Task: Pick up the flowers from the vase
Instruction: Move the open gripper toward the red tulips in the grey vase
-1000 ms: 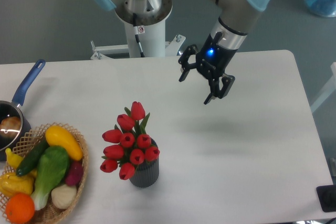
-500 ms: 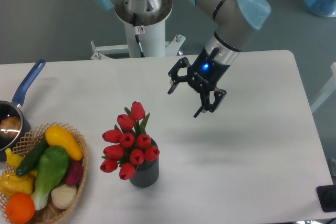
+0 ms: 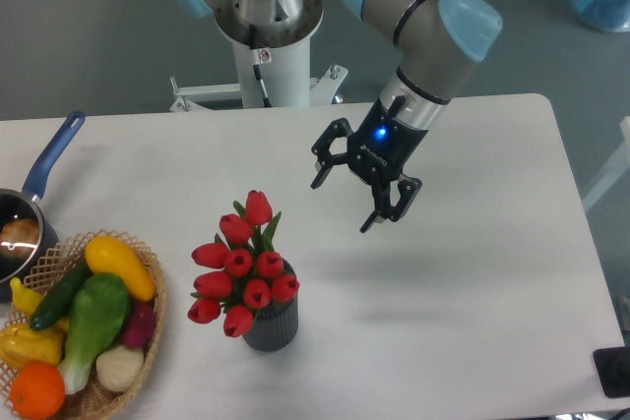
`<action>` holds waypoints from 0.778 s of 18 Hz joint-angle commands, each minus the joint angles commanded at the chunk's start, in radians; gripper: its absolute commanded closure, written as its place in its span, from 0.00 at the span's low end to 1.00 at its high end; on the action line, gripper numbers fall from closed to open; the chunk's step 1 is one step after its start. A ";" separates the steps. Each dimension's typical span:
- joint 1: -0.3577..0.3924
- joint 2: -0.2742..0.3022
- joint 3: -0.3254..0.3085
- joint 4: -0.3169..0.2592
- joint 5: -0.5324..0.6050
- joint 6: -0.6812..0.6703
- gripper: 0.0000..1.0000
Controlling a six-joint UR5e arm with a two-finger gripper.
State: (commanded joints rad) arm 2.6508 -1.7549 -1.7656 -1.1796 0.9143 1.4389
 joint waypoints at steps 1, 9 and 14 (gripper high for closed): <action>-0.011 0.003 -0.006 0.002 0.000 0.002 0.00; -0.040 0.012 -0.014 -0.002 -0.098 -0.011 0.00; -0.040 0.009 -0.026 0.000 -0.167 -0.021 0.00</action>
State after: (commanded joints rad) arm 2.6108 -1.7457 -1.7917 -1.1796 0.7472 1.4175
